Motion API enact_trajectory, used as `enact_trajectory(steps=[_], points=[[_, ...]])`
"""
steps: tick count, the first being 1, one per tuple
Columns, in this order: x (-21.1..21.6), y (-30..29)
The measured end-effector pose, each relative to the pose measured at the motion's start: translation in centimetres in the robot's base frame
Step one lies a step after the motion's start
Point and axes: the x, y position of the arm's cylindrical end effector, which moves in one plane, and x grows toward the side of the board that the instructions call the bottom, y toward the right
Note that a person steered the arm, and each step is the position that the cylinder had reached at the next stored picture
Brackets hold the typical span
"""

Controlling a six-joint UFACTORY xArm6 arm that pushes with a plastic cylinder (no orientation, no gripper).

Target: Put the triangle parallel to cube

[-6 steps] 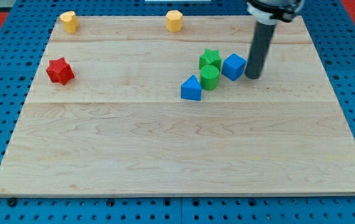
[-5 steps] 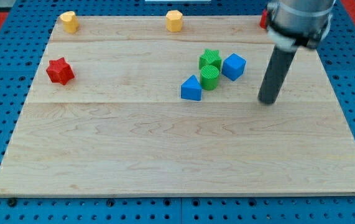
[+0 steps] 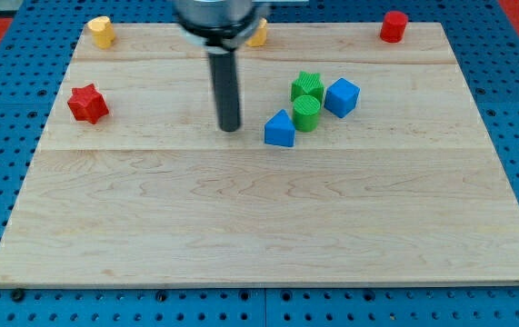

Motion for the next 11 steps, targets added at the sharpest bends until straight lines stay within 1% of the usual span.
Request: enact_trajectory(steps=[1, 3, 4, 5, 6, 7, 10, 11], points=[[0.5, 5.3], [6.1, 16.8], [9.3, 18.9], [12.5, 15.6], [16.1, 13.5], [16.6, 18.5], [14.5, 20.0], [13.0, 22.6]])
